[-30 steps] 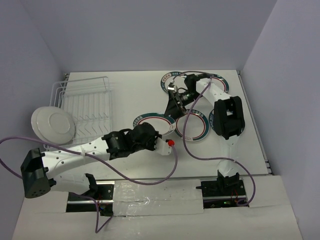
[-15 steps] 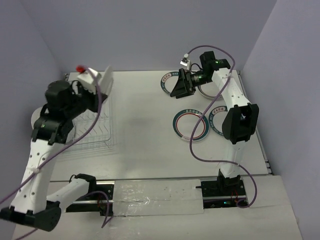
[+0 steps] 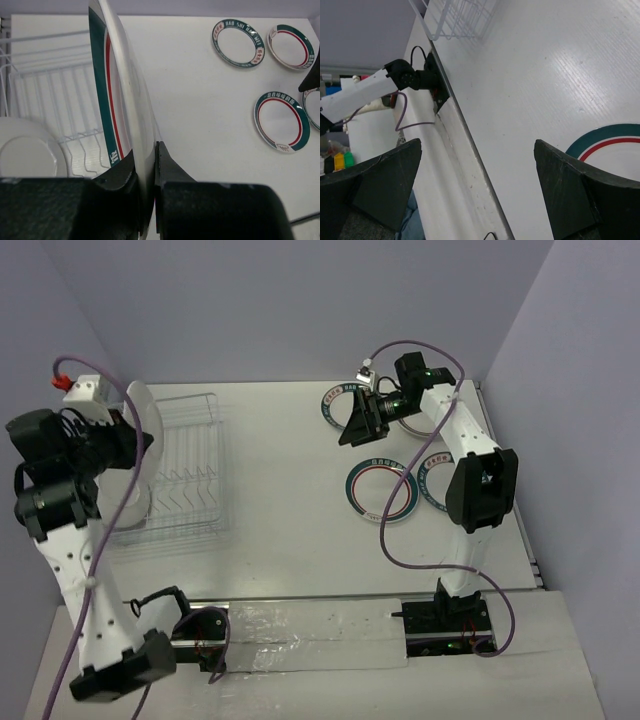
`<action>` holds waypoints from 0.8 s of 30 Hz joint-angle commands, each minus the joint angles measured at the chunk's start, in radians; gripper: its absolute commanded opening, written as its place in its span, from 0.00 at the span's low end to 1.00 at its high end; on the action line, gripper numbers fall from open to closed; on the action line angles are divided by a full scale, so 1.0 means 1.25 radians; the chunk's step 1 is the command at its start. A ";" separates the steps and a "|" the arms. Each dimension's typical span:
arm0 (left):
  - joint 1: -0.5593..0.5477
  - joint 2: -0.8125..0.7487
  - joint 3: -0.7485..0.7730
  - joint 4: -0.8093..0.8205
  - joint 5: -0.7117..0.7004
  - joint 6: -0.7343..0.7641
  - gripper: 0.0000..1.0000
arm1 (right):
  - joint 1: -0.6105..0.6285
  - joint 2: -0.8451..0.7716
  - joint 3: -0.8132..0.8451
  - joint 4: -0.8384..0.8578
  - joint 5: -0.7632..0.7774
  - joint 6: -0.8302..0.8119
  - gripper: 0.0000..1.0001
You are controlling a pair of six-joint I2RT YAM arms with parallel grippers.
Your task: Load the plates into the dish rack
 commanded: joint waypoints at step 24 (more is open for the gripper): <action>0.422 0.467 0.154 -0.384 0.358 0.477 0.00 | 0.014 -0.031 -0.052 0.023 -0.039 -0.084 1.00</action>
